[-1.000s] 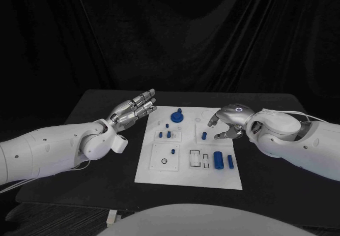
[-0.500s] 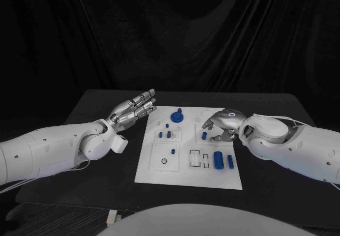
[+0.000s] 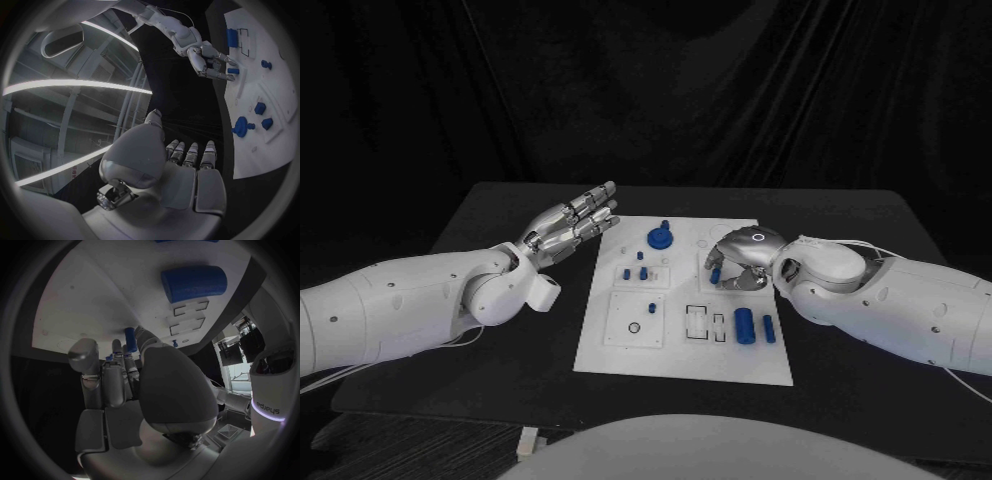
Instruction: Assemble the parts on the task board
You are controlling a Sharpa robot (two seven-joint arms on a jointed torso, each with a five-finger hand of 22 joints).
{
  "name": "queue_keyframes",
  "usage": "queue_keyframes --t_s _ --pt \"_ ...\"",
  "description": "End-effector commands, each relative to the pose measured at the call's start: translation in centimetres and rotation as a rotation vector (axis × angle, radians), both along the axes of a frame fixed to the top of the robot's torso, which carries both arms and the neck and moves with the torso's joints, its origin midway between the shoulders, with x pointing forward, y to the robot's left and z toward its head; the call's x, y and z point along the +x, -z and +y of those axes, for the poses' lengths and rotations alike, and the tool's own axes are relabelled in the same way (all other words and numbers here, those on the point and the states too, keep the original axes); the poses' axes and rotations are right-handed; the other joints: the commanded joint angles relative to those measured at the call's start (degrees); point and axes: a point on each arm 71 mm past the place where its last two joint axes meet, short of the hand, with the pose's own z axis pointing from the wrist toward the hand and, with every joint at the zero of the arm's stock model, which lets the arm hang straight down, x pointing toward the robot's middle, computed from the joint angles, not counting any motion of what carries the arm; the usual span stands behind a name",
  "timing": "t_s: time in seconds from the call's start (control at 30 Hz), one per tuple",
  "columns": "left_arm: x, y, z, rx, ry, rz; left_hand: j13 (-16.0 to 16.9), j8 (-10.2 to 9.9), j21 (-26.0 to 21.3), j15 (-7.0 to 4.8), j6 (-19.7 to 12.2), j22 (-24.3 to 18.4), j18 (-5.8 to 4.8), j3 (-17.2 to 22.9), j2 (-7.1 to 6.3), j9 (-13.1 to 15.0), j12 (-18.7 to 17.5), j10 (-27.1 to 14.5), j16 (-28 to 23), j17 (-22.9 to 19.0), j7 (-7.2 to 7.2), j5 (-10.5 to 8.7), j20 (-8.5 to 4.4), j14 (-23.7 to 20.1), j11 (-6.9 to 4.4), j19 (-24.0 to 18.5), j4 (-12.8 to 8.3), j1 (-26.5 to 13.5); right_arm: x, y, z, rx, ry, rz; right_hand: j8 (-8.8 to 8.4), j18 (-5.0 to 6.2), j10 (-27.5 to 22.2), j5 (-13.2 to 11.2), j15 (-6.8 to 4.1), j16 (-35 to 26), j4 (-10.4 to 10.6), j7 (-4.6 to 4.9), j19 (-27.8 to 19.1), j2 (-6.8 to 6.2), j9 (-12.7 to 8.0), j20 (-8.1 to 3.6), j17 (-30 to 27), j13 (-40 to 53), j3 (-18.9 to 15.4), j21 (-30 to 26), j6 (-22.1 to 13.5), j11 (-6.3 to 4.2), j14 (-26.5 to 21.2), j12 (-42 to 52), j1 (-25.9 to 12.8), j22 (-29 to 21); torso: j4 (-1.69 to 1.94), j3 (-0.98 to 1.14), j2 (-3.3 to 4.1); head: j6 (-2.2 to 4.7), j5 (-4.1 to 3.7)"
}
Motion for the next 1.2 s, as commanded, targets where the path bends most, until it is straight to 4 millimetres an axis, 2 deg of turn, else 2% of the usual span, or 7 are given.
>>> queue_keyframes --t_s 0.03,0.17,0.27,0.4,0.63,0.87,1.2 --pt "0.0 -0.3 -0.1 -0.041 0.003 -0.032 -0.07 0.29 -0.03 0.34 0.21 0.07 0.48 0.28 -0.10 0.06 -0.20 -0.10 -0.21 -0.06 0.18 0.39 0.41 -0.12 0.04 -0.18 -0.25 0.67 0.0 0.1 0.2 0.016 -0.015 -0.004 0.74 -1.06 0.94 0.20 0.40 0.50 -0.10 0.07 0.03 0.58 0.38 0.35 3.92 0.08 0.52 0.35 1.61 -0.11 2.97 -0.41 -0.27 6.46 -0.01 0.01 -0.03 -0.01 0.00" --pt "0.0 -0.3 -0.1 -0.041 0.003 -0.031 -0.07 0.30 -0.03 0.33 0.26 0.06 0.48 0.36 -0.07 0.07 -0.20 -0.10 -0.21 -0.06 0.24 0.57 0.43 -0.12 0.12 -0.18 -0.34 0.80 0.2 0.2 0.5 0.018 -0.017 -0.005 1.78 -1.08 2.44 0.22 0.11 0.62 -0.29 0.09 0.12 0.89 1.08 0.13 4.04 0.08 1.19 0.70 4.11 -0.45 3.05 -0.78 -0.28 6.51 0.00 0.00 -0.02 -0.01 -0.05" --pt "0.0 -0.3 -0.1 -0.040 0.003 -0.031 -0.07 0.30 -0.03 0.33 0.26 0.08 0.48 0.40 -0.05 0.07 -0.20 -0.10 -0.21 -0.06 0.25 0.64 0.44 -0.12 0.15 -0.18 -0.38 0.86 0.3 0.2 0.6 0.021 -0.018 -0.008 2.77 -1.10 3.75 1.41 -0.13 0.70 -1.22 -0.02 0.15 1.37 1.93 -0.10 4.13 0.03 2.75 0.92 6.52 -0.69 3.09 -1.47 1.02 6.54 -0.01 0.00 -0.01 -0.01 0.08" --pt "0.0 -0.3 -0.1 -0.040 0.003 -0.030 -0.07 0.31 -0.02 0.34 0.30 0.09 0.48 0.51 0.01 0.07 -0.20 -0.10 -0.21 -0.06 0.32 0.86 0.46 -0.12 0.22 -0.17 -0.52 1.05 0.2 0.1 0.5 0.030 -0.020 -0.015 3.25 -1.12 4.94 1.92 -0.30 0.69 -1.79 -0.22 0.17 1.44 2.54 -0.28 4.12 0.02 3.80 1.16 7.72 -0.94 3.10 -1.95 1.63 6.58 0.01 0.01 -0.01 -0.01 0.12" --pt "0.0 -0.2 -0.1 -0.040 0.006 -0.026 -0.07 0.30 -0.01 0.36 0.28 0.11 0.49 0.81 0.18 0.07 -0.20 -0.10 -0.21 -0.06 0.42 1.42 0.54 -0.12 0.32 -0.15 -0.90 1.49 -0.1 -0.5 0.5 0.056 -0.025 -0.035 5.11 -1.15 9.56 1.99 -1.28 0.71 -3.30 -1.29 0.20 1.47 4.80 -1.06 4.19 0.16 5.89 1.73 11.23 -2.15 3.15 -2.60 2.62 6.67 0.00 0.01 -0.04 -0.01 0.37" --pt "-0.1 0.0 -0.1 -0.039 0.007 -0.020 -0.07 0.30 -0.01 0.47 0.31 0.11 0.50 0.99 0.19 0.07 -0.20 -0.10 -0.21 -0.06 0.45 2.03 0.60 -0.12 0.34 -0.14 -1.31 1.85 0.0 -2.4 0.8 0.068 -0.034 -0.062 5.32 -1.12 11.16 2.03 -1.63 0.33 -4.23 -1.48 0.05 1.32 5.71 -1.44 3.78 0.19 6.71 1.55 11.56 -2.58 3.03 -3.12 3.10 6.61 -0.04 -0.01 -0.05 -0.01 0.67" --pt "-0.2 0.2 -0.1 -0.038 0.007 -0.014 -0.07 0.29 0.00 0.60 0.27 0.14 0.49 1.11 0.22 0.07 -0.20 -0.10 -0.21 -0.06 0.46 2.37 0.68 -0.12 0.34 -0.13 -1.54 2.04 -1.0 -6.7 2.3 0.113 -0.079 -0.117 5.20 -1.11 12.29 1.02 -1.82 0.08 -4.73 -1.58 -0.11 0.81 6.29 -1.64 3.55 0.24 7.03 1.39 11.52 -2.80 2.94 -3.53 3.01 6.56 -0.02 0.00 -0.07 -0.01 0.97"
